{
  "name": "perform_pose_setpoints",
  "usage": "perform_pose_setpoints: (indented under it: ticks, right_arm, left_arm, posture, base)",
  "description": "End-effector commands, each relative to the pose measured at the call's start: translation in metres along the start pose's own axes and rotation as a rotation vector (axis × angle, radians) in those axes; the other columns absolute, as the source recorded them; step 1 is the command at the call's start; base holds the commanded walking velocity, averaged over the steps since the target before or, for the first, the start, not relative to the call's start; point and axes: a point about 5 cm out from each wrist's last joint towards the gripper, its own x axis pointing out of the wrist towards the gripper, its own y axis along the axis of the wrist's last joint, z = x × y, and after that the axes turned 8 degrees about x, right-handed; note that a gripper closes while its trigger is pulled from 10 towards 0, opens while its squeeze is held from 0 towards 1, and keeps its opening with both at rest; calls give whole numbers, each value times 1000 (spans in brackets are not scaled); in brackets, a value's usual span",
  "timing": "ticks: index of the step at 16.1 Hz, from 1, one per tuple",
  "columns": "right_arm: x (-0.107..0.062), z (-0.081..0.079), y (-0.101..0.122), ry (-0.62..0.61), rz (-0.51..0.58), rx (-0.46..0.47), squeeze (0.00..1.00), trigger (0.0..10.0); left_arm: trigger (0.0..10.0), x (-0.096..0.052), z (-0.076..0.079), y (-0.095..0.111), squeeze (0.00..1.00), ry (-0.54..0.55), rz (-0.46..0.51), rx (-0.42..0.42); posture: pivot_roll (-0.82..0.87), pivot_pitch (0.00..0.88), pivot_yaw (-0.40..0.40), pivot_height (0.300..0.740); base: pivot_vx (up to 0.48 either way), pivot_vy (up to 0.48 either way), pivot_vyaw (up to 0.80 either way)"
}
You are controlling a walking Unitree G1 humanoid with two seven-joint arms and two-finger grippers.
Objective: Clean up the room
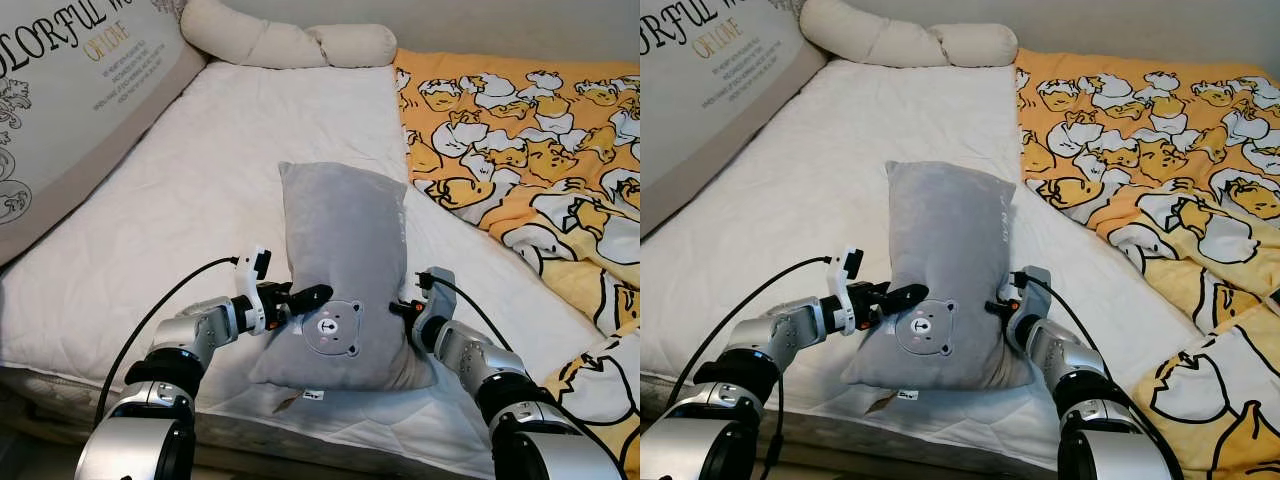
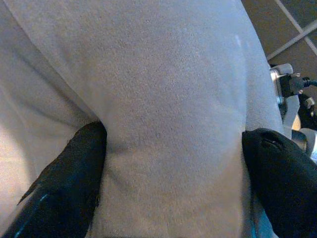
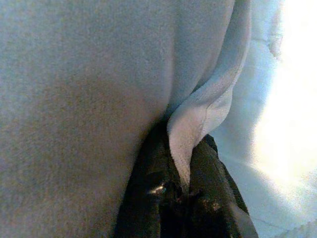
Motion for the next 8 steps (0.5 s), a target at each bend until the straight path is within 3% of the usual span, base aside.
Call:
perform_pose_setpoints:
  ticks: [1,3,8]
  right_arm:
    - [7,-17,6,62,2,-27,0,0]
    - [6,-16,6,58,-11,-93,0,0]
    - [9,-21,10,67,-49,-8,0,0]
  left_arm:
    - [0,9,6,-6,0,-13,-65,15]
    - [0,12,4,-1,0,31,-14,-6]
    - [0,15,4,0,0,41,-18,1]
  posture:
    - [-44,0,32,740]
    - [-41,0,36,740]
    - [-34,0,47,740]
  base:
    - [0,0,0]
    - [0,0,0]
    - [0,0,0]
